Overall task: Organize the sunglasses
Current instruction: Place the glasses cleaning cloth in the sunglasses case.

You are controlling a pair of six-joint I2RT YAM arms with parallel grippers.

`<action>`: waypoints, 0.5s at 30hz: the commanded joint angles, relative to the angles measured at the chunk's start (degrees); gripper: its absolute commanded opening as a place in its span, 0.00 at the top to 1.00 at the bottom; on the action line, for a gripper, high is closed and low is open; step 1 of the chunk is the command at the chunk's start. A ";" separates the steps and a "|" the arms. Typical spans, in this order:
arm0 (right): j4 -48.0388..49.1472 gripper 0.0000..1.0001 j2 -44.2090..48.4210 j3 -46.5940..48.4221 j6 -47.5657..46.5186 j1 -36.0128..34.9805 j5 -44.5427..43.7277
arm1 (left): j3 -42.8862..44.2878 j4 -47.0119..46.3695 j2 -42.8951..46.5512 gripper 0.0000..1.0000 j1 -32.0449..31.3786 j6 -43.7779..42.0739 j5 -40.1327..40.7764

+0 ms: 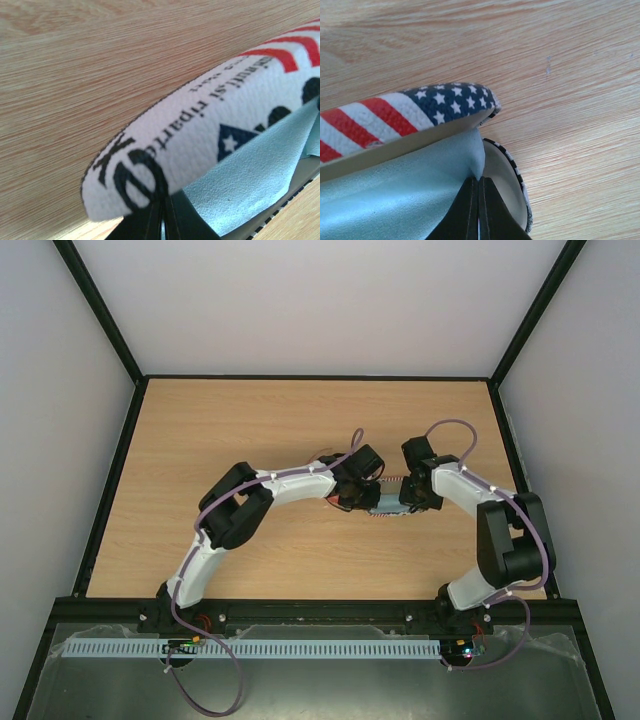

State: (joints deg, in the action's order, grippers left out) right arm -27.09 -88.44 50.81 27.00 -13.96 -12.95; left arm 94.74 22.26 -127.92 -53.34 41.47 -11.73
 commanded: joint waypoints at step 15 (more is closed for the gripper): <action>-3.77 0.80 0.07 0.78 0.95 -0.54 -2.88 | -0.52 3.28 3.69 0.85 -0.19 -0.89 2.31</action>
State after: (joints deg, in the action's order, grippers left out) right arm -27.20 -89.45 50.81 27.49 -14.33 -14.22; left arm 94.74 22.90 -127.26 -53.34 41.12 -10.44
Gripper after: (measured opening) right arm 0.195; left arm 0.111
